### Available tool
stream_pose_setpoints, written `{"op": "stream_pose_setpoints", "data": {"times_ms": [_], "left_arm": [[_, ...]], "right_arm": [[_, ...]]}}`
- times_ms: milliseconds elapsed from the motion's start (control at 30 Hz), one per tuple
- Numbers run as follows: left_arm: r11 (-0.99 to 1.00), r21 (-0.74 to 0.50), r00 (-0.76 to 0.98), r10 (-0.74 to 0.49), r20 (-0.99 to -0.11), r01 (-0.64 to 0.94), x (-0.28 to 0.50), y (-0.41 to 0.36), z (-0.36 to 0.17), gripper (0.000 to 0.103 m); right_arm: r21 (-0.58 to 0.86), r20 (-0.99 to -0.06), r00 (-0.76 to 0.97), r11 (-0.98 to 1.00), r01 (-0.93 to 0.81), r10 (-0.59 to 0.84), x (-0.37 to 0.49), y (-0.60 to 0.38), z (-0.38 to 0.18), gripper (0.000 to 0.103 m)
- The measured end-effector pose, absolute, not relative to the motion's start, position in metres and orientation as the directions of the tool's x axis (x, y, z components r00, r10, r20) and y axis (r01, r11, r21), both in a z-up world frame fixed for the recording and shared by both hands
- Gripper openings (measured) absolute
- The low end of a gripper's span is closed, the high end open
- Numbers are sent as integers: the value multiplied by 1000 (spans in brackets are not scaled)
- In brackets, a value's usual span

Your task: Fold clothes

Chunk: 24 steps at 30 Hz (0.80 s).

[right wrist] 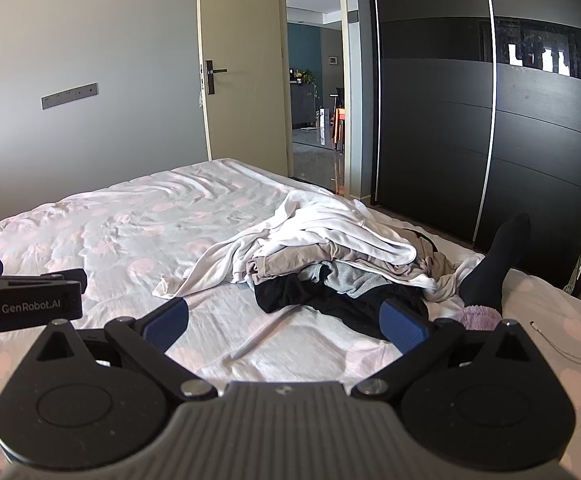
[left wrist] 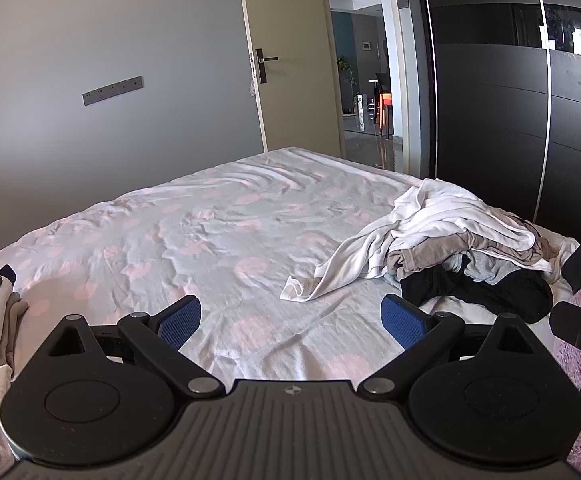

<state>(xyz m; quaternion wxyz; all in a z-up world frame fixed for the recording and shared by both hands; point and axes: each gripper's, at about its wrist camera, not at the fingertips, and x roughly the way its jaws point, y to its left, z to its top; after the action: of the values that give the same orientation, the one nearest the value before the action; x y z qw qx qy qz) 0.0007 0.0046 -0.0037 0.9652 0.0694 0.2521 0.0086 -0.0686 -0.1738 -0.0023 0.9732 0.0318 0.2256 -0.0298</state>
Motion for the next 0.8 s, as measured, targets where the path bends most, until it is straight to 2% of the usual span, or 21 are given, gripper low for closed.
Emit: {"op": "stream_pose_setpoints", "data": {"times_ms": [600, 800], "left_arm": [[987, 154, 858, 43, -513, 42, 8, 4, -19, 98], [987, 130, 841, -9, -541, 94, 24, 8, -33, 98]], "right_arm": [[18, -446, 895, 999, 32, -21, -65, -171, -10, 102], [45, -461, 887, 999, 3, 18, -53, -174, -23, 102]]}}
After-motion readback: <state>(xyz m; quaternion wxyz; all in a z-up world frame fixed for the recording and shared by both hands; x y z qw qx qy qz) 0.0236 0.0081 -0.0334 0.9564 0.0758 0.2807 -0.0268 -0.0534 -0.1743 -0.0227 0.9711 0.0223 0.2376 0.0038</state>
